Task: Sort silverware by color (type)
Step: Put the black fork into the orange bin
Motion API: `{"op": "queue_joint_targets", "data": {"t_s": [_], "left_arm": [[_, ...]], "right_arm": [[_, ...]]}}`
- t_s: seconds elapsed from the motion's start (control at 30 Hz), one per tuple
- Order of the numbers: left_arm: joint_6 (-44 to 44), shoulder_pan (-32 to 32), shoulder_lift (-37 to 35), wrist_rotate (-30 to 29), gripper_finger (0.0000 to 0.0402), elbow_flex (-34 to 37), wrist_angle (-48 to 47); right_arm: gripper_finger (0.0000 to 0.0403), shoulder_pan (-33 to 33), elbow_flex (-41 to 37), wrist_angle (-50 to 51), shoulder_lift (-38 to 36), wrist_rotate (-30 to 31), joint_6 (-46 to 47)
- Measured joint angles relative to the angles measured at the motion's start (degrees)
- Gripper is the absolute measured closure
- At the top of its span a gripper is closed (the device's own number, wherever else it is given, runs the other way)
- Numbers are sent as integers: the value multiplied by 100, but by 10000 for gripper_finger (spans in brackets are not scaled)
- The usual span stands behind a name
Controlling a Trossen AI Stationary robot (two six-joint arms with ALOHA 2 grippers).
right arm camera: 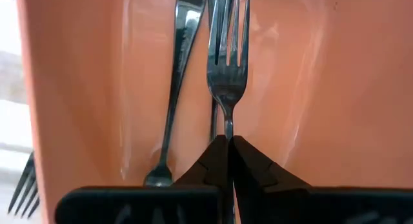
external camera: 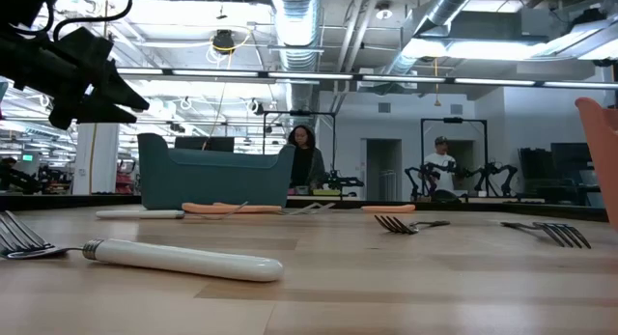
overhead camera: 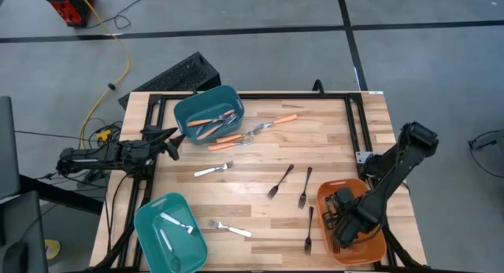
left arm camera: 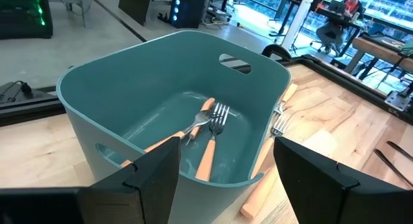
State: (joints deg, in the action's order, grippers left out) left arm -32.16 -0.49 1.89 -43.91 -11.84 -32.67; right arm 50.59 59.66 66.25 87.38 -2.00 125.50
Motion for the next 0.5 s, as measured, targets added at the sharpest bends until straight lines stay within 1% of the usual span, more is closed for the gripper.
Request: {"op": "queue_joint_targets", "data": {"t_s": [0.1, 0.5], "left_arm": [[-2, 0, -1, -39, 167, 0, 0], [39, 0, -1, -47, 167, 0, 1]], "right_arm": [[366, 4, 0, -66, 186, 218, 33], [367, 6, -4, -285, 585, 211, 53]]}}
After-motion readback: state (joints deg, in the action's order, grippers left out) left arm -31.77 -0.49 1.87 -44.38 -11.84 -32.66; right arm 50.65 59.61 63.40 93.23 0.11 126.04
